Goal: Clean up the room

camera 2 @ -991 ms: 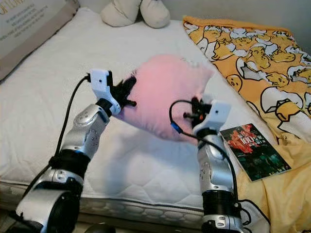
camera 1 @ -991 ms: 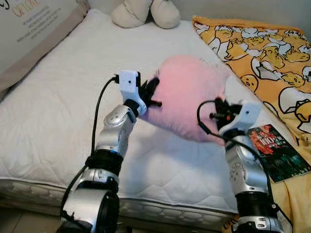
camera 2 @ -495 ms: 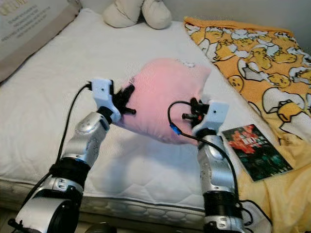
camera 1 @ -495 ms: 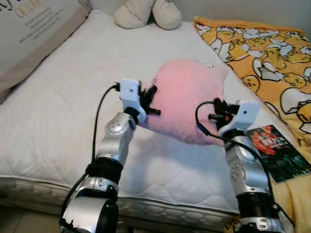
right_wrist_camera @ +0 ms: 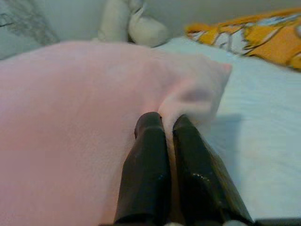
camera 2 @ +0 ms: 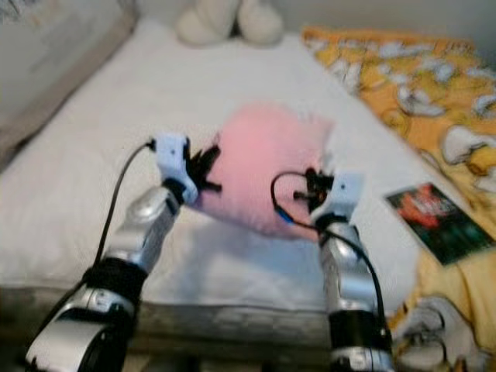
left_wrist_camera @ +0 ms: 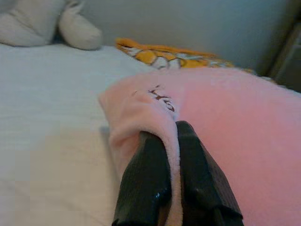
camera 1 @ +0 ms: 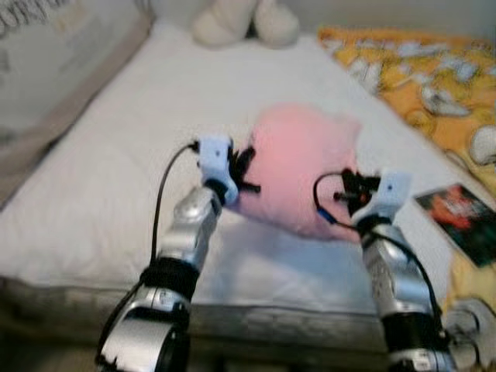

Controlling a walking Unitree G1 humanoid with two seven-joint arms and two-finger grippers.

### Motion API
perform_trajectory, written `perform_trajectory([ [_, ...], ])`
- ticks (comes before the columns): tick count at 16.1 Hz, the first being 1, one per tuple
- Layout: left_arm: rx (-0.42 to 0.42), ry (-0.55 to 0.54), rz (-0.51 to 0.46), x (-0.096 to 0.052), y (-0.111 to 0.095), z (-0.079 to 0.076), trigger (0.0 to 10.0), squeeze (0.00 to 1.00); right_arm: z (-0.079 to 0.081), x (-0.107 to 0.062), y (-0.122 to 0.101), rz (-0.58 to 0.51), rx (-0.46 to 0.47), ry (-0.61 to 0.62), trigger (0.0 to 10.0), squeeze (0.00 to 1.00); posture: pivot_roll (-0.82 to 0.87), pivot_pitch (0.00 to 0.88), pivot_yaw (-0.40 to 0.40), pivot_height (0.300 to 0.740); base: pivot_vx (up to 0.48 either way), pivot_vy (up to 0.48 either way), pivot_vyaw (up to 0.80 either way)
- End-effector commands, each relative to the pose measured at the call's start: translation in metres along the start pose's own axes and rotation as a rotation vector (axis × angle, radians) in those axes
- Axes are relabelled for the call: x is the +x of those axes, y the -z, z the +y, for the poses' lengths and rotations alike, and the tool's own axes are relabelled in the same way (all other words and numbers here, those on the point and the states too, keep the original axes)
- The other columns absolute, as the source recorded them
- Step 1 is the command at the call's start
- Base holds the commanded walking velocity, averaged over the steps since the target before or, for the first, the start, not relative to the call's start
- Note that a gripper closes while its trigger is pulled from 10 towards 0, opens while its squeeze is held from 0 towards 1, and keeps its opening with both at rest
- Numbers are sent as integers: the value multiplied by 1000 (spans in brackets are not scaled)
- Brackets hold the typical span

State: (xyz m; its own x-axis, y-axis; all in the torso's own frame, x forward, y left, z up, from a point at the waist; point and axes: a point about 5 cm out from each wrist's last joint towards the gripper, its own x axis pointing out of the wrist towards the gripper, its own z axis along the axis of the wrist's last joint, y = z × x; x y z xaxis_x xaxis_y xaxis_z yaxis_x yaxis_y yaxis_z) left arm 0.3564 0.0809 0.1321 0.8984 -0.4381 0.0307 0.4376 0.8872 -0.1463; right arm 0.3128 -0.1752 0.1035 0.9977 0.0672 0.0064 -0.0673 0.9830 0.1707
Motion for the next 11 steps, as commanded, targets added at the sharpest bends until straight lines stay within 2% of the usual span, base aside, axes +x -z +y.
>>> perform_trajectory([
  [1, 26, -22, -22, -1, -7, 8, 10000, 0, 7, 4, -9, -37, -3, -25, 10000, 0, 1, 0, -10, 728, 0, 480, 0],
  [9, 29, -31, -23, 0, -6, 7, 10000, 0, 10, 7, -7, -29, -3, -47, 10000, 0, 5, 0, -12, 728, 0, 480, 0],
  [11, 31, -30, -17, 1, -5, 6, 10000, 0, 9, 7, -6, -16, -16, -48, 10000, 0, 6, 0, -12, 732, 0, 480, 509],
])
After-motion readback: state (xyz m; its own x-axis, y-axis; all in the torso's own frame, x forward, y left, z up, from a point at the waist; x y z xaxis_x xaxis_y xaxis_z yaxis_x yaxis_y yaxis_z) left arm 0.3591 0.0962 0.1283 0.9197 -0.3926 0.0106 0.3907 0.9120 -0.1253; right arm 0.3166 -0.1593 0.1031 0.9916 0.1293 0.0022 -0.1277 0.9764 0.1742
